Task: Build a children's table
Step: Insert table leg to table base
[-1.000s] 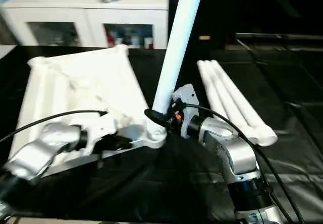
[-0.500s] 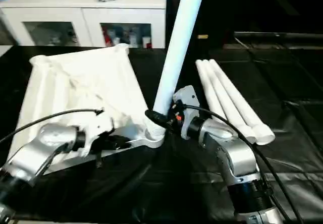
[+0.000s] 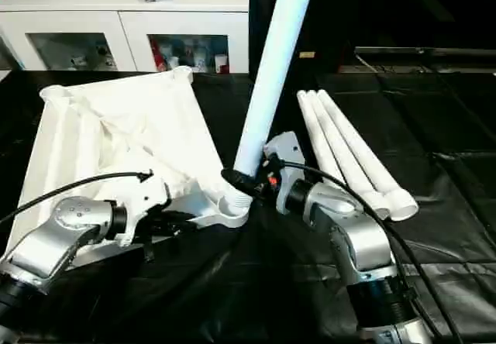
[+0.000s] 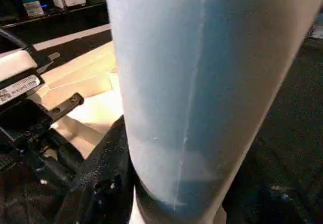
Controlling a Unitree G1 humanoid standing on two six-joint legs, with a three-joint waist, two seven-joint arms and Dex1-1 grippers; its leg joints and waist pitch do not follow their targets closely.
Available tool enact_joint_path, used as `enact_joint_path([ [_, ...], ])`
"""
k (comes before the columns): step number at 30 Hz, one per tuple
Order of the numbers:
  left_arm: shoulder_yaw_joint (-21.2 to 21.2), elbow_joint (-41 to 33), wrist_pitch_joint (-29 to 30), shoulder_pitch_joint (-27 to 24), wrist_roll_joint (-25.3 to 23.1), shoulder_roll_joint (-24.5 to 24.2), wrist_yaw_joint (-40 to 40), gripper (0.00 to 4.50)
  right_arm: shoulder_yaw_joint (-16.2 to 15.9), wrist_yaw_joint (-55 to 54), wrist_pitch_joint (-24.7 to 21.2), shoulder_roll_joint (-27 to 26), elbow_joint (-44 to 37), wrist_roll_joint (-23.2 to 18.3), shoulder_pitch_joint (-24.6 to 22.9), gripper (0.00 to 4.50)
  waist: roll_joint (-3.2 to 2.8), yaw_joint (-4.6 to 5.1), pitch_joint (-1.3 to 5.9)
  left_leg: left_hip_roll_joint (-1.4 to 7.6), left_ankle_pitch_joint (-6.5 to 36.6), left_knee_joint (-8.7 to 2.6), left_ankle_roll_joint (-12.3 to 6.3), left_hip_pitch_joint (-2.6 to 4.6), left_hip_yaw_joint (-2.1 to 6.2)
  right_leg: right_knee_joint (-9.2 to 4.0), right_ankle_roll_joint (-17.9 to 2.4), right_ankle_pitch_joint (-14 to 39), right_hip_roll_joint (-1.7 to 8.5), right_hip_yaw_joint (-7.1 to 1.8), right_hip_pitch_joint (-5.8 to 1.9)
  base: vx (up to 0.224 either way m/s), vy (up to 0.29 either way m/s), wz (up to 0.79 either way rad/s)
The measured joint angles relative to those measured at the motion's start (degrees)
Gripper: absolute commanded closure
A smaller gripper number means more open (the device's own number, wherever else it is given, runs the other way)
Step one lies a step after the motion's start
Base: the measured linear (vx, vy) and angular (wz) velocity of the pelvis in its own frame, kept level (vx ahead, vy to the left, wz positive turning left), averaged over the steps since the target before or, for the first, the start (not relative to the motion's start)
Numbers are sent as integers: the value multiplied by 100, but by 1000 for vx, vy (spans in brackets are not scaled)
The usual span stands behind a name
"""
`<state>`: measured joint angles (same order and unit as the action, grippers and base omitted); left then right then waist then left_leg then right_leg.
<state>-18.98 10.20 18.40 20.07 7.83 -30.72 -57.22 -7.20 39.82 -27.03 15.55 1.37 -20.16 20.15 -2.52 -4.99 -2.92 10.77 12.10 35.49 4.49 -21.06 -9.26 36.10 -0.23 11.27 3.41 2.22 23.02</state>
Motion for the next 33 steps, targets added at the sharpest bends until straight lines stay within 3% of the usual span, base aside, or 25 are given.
enact_joint_path([
  [10,-68,-29,-60,20,-154,-62,-35,450,-117,54,3,-31,234,59,49,259,0,13,0,2,0,-1,0,3,-5,-1,0,0,0,-1,0,0,0,0],
  [19,-98,29,-90,93,-191,-36,-158,450,-318,338,-4,-54,605,151,366,259,4,6,3,6,0,-1,0,3,-11,-2,0,7,0,-1,-1,0,0,0],
  [33,-117,211,-124,217,-202,-10,-280,450,-563,679,92,149,798,412,574,259,45,1,23,12,0,-2,0,7,-16,-1,0,7,0,1,-5,0,0,0],
])
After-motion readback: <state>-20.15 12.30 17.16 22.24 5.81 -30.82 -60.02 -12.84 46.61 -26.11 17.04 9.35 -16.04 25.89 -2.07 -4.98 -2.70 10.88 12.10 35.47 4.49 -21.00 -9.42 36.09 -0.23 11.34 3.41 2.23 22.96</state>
